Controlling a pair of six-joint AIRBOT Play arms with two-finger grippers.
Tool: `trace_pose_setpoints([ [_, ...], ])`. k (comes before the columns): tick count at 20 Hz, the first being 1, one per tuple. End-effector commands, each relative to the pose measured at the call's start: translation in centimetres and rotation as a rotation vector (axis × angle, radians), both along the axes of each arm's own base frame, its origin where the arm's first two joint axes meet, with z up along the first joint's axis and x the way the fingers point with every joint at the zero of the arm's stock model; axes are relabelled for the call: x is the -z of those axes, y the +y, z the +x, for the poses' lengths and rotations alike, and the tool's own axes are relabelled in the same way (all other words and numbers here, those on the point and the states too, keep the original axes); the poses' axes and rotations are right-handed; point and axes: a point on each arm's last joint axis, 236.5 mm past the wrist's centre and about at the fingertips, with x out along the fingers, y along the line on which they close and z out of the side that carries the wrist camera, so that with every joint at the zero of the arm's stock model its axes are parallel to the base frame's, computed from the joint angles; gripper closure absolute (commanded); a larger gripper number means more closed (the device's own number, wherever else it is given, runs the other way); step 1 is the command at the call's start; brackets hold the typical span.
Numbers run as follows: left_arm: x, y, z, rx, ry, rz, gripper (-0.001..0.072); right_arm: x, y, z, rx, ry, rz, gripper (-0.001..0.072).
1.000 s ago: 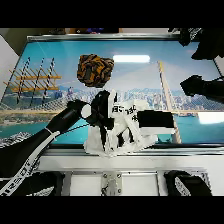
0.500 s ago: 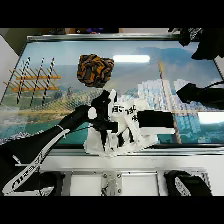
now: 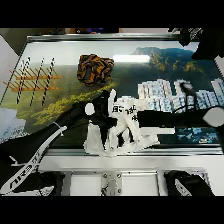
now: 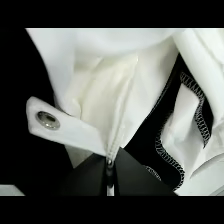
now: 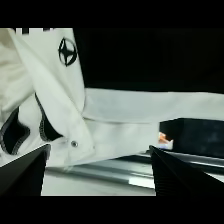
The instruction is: Fold the clothes and pants, and hang the long-sleeved shirts on hangers.
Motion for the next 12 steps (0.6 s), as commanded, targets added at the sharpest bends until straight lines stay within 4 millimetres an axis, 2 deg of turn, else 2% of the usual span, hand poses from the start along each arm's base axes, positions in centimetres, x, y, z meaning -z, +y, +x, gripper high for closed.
trace_pose_setpoints([
  [1, -3.0, 1.6, 1.3, -0.01, -0.06, -0.026, 0.0691, 5.3, 4.6, -2.6, -0.148, 0.063, 0.004, 0.0035],
  [3, -4.2, 2.5, 1.4, -0.012, -0.07, -0.033, 0.0691, 7.8, 6.7, -2.7, -0.207, 0.085, -0.01, 0.0035],
  [5, -4.8, 2.8, 1.0, -0.004, -0.066, -0.033, 0.0691, 10.1, 7.8, -1.9, -0.218, 0.11, -0.022, 0.0035],
  [9, -4.7, 3.0, 0.4, 0.011, -0.044, -0.025, 0.0691, 14.1, 7.7, -1.6, -0.201, 0.199, -0.054, 0.0035],
  [12, -4.7, 3.0, 0.4, 0.01, -0.044, -0.025, 0.0691, 15.2, 7.6, -2.0, -0.215, 0.233, -0.067, 0.0035],
])
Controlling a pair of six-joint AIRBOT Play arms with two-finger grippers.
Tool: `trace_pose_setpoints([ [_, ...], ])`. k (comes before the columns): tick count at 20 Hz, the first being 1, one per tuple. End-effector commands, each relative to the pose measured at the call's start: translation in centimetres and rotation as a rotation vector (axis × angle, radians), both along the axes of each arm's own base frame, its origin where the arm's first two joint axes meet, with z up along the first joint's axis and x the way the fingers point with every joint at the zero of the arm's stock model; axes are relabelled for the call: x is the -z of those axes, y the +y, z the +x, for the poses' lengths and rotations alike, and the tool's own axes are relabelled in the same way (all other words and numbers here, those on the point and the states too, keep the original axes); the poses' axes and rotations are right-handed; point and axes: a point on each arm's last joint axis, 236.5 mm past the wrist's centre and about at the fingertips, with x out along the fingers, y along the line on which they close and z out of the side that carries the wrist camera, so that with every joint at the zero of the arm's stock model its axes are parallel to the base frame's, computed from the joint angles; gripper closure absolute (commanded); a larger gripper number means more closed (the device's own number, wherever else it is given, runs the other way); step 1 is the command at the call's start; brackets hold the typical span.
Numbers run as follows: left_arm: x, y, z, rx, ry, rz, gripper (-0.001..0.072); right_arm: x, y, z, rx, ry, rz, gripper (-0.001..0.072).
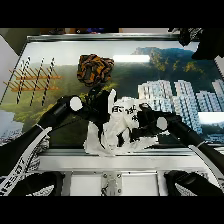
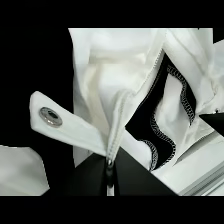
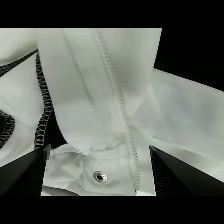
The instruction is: Fold the clothes and pants, and hang the long-sleeved shirts on hangers.
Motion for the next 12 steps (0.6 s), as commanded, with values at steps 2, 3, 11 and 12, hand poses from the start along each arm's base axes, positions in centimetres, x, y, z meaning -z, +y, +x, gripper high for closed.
trace_pose_setpoints([
  [2, -0.1, 0.1, -0.2, 0.006, 0.003, 0.002, 0.0691, 1.5, 0.1, -0.2, -0.01, 0.027, -0.015, 0.0046],
  [3, -0.1, 0.1, -0.2, 0.006, 0.003, 0.002, 0.0691, 1.5, 0.1, -0.3, -0.012, 0.033, -0.016, 0.019],
  [11, -13.4, 2.8, 2.0, -0.031, -0.192, -0.112, 0.0691, -13.7, -4.2, 4.4, -0.11, -0.113, -0.17, 0.0689],
  [12, -17.4, 3.4, 1.8, -0.034, -0.266, -0.143, 0.0691, -17.6, -4.6, 4.9, -0.11, -0.149, -0.158, 0.0689],
])
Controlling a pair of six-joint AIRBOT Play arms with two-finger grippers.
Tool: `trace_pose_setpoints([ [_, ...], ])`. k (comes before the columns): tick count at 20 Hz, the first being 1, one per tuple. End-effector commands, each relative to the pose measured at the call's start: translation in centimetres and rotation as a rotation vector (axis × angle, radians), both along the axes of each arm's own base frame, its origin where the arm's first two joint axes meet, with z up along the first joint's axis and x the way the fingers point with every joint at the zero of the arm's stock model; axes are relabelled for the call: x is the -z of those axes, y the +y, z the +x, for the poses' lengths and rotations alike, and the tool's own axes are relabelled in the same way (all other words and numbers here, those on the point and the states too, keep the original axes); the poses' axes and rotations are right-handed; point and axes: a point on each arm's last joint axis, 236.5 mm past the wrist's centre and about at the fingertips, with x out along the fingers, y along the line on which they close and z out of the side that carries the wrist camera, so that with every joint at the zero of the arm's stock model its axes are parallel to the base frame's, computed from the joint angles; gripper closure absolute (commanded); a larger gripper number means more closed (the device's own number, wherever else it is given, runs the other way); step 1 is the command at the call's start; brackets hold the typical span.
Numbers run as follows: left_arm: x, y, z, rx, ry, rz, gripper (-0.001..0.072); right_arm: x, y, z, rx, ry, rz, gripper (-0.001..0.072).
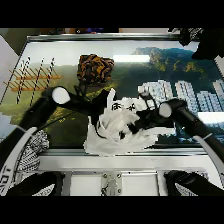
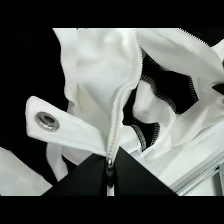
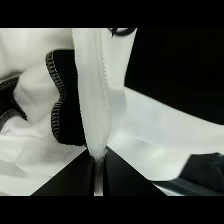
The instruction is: Fold the clothes and pants, and hang the long-sleeved shirts on hangers.
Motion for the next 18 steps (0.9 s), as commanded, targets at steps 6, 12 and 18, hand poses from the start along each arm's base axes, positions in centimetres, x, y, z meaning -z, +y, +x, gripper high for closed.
trace_pose_setpoints([
  [6, -20.8, 3.0, -8.2, 0.036, -0.342, -0.166, 0.0691, -22.5, -4.0, -0.7, 0.04, -0.227, 0.002, 0.0689],
  [12, -13.1, 4.4, -11.2, -0.001, -0.149, -0.089, 0.0691, -21.2, -4.0, -1.0, 0.108, -0.175, 0.007, 0.0689],
  [18, -2.0, 5.8, -4.9, -0.143, 0.039, 0.047, 0.0691, -14.7, -3.2, -0.4, 0.087, 0.029, -0.058, 0.0689],
])
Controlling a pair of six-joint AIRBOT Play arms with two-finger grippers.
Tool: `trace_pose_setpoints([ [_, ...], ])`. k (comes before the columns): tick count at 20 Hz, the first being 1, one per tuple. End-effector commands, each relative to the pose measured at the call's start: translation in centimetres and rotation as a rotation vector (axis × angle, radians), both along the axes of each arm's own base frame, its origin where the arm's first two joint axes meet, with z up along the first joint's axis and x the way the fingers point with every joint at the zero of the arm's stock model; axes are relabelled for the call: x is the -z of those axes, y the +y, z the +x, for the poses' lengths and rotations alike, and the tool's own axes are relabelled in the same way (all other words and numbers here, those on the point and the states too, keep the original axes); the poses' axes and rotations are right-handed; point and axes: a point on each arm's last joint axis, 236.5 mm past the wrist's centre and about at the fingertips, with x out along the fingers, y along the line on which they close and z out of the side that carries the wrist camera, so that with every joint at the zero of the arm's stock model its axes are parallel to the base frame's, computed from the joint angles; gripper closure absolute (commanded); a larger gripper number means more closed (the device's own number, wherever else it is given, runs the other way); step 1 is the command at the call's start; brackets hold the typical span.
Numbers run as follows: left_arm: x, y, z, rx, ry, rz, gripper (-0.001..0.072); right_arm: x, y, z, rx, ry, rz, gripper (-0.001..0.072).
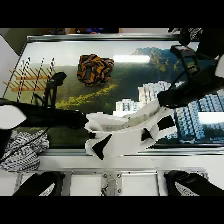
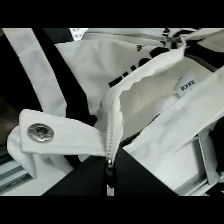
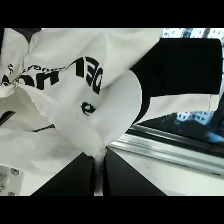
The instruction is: Fold the clothes and pants, and hang the long-sleeved shirts on hangers.
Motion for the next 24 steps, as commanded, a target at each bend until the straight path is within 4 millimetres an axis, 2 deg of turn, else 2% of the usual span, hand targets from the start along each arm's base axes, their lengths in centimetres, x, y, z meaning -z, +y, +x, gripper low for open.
trace_pose_setpoints([
  [1, 5.0, 1.2, 3.6, -0.094, 0.085, 0.041, 0.0691, 3.4, 0.5, -0.7, -0.007, 0.117, -0.028, 0.0689],
  [2, 5.9, 1.4, 4.0, -0.109, 0.117, 0.043, 0.0691, 4.1, 0.6, -1.0, -0.012, 0.138, -0.036, 0.0689],
  [4, 7.4, 1.6, 3.4, -0.082, 0.181, 0.074, 0.0691, 4.9, 1.3, -1.4, -0.026, 0.15, -0.04, 0.0689],
  [7, 8.1, 0.7, 2.8, -0.001, 0.173, 0.096, 0.0691, 4.8, 2.8, -0.8, -0.043, 0.11, -0.021, 0.0688],
  [9, 8.1, 0.5, 2.8, 0.018, 0.16, 0.098, 0.069, 4.8, 3.0, -1.0, -0.052, 0.11, -0.021, 0.0689],
  [10, 8.0, 0.6, 2.9, 0.022, 0.156, 0.099, 0.054, 4.8, 3.0, -1.0, -0.051, 0.11, -0.022, 0.0688],
  [11, 7.9, 0.8, 3.1, 0.02, 0.151, 0.099, 0.023, 4.8, 3.0, -1.0, -0.051, 0.11, -0.022, 0.0689],
  [12, 7.4, 1.0, 3.6, 0.012, 0.136, 0.095, 0.0053, 4.8, 3.0, -1.0, -0.051, 0.11, -0.022, 0.0689],
  [14, 5.1, 2.3, 5.9, -0.044, 0.068, 0.077, 0.0054, 4.8, 3.0, -1.0, -0.052, 0.11, -0.022, 0.0689],
  [15, 3.7, 3.4, 7.5, -0.084, 0.02, 0.074, 0.0055, 4.9, 3.0, -1.0, -0.052, 0.111, -0.022, 0.0689],
  [17, 1.3, 7.7, 10.9, -0.189, -0.101, 0.15, 0.0055, 4.9, 2.8, -1.4, -0.054, 0.129, -0.031, 0.0688],
  [19, 0.2, 14.2, 13.8, -0.293, -0.198, 0.345, 0.0055, 4.9, 2.8, -1.4, -0.054, 0.13, -0.031, 0.0688],
  [21, 0.5, 20.0, 15.4, -0.366, -0.215, 0.537, 0.0055, 4.9, 2.8, -1.4, -0.055, 0.13, -0.031, 0.0688],
  [22, 1.3, 22.5, 16.2, -0.387, -0.202, 0.623, 0.0055, 4.9, 2.8, -1.4, -0.055, 0.13, -0.032, 0.0688],
  [24, 3.9, 25.3, 18.0, -0.396, -0.166, 0.719, 0.0055, 4.9, 2.8, -1.4, -0.055, 0.13, -0.032, 0.0688],
])
